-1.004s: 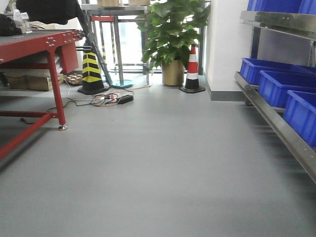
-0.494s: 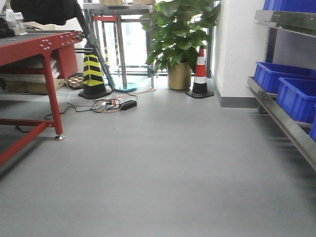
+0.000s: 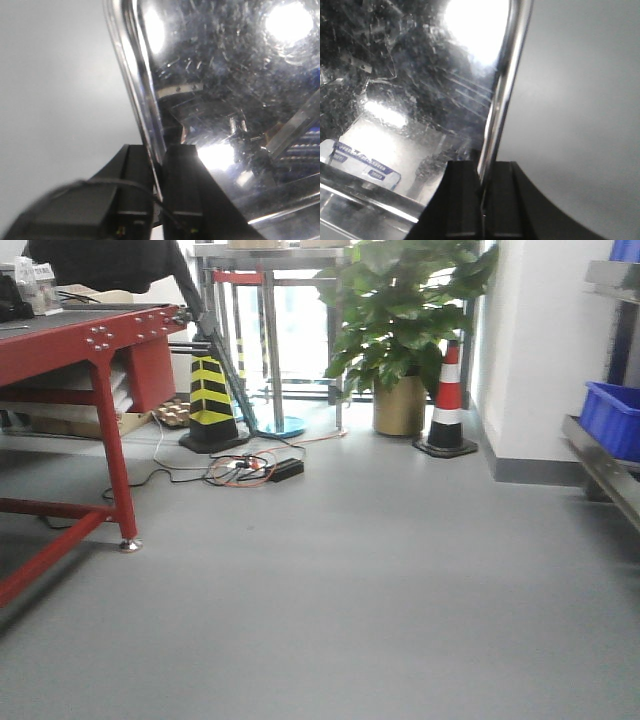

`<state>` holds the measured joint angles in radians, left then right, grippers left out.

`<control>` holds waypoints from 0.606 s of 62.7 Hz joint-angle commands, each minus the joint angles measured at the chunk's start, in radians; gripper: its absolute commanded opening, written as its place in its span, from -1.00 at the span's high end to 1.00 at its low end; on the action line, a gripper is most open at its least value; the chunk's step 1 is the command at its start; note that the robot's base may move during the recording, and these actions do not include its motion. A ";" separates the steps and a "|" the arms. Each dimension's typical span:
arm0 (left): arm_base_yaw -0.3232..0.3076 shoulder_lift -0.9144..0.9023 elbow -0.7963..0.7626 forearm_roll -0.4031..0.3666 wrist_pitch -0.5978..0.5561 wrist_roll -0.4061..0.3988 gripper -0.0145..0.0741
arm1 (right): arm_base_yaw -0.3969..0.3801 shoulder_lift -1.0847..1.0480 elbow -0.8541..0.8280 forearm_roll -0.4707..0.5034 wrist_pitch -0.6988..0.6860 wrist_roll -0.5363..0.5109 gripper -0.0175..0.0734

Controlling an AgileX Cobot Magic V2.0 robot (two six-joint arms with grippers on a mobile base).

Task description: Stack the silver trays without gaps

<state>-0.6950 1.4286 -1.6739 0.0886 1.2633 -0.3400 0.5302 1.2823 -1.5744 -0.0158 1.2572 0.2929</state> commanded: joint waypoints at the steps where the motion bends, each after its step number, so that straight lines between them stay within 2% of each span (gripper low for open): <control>1: -0.019 -0.031 -0.023 -0.033 0.043 0.030 0.78 | 0.006 -0.024 -0.031 0.037 0.042 -0.026 0.49; 38: -0.019 -0.031 -0.023 -0.040 0.041 0.030 0.78 | 0.006 -0.024 -0.031 0.037 0.039 -0.026 0.49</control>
<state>-0.6950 1.4286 -1.6739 0.0886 1.2633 -0.3400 0.5302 1.2823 -1.5744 -0.0158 1.2572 0.2929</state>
